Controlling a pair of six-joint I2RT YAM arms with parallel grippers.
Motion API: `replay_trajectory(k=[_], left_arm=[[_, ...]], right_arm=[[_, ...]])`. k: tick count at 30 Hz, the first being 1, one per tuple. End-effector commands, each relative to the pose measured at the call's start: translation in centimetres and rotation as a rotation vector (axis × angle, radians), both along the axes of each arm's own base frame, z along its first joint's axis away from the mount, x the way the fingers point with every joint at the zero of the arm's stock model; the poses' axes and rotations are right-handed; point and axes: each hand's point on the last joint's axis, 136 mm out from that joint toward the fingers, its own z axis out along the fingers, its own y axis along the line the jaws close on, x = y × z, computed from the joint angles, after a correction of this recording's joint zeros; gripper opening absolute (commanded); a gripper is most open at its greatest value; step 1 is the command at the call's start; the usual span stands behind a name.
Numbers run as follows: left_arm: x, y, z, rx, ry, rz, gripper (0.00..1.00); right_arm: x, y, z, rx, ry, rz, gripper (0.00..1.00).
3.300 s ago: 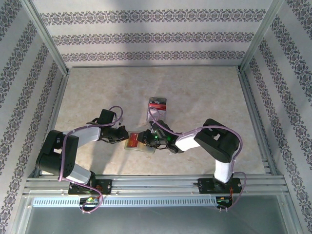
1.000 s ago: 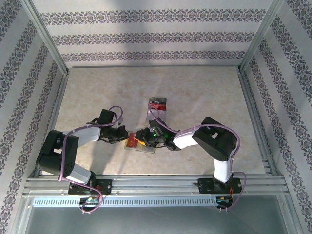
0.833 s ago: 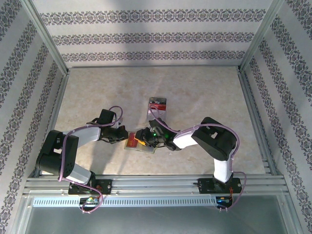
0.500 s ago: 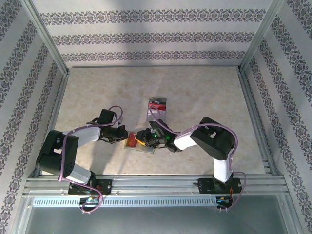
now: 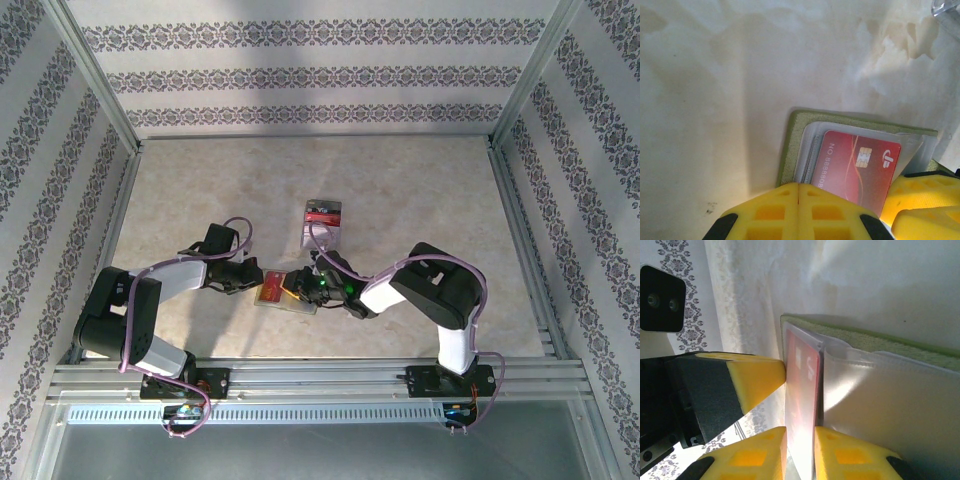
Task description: Take the credit cards out of the card holder
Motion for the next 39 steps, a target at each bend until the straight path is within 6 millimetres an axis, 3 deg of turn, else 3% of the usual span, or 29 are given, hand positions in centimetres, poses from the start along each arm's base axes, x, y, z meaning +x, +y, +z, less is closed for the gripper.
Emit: replay_trajectory(k=[1, 7, 10, 16, 19, 22, 24, 28, 30, 39], left_arm=[[-2.2, 0.9, -1.8, 0.071, 0.088, -0.006, 0.00], [-2.2, 0.9, -1.7, 0.070, 0.087, -0.006, 0.00], [-2.2, 0.9, -1.7, 0.071, 0.087, -0.006, 0.00], [-2.1, 0.9, -1.5, 0.072, 0.081, -0.006, 0.00], [-2.0, 0.9, -1.4, 0.070, 0.078, -0.005, 0.00], [-2.0, 0.8, -1.3, 0.070, 0.075, -0.007, 0.00], [-2.0, 0.8, -1.2, 0.068, 0.075, -0.008, 0.00], [-1.9, 0.7, -1.1, 0.064, 0.071, -0.009, 0.00], [-1.8, 0.7, -1.1, 0.061, 0.067, -0.008, 0.00], [-1.9, 0.7, -1.1, 0.058, 0.068, -0.009, 0.00]], right_arm=[[0.1, 0.1, 1.7, 0.025, -0.065, -0.002, 0.22], [0.1, 0.2, 1.0, 0.011, -0.038, 0.001, 0.23], [-0.1, -0.3, -0.3, -0.040, 0.009, -0.016, 0.32], [-0.1, -2.4, 0.1, -0.160, -0.002, -0.050, 0.38], [-0.6, -4.6, -0.7, -0.288, 0.035, -0.072, 0.41], [-0.9, -5.4, -1.1, -0.287, 0.072, -0.087, 0.40], [-0.7, -4.9, 0.2, -0.284, 0.033, -0.063, 0.39], [0.2, -2.8, 4.7, -0.253, -0.097, 0.009, 0.39], [0.3, -1.9, 5.5, -0.234, -0.111, 0.034, 0.39], [-0.1, 1.2, 3.3, -0.217, -0.044, 0.089, 0.49]])
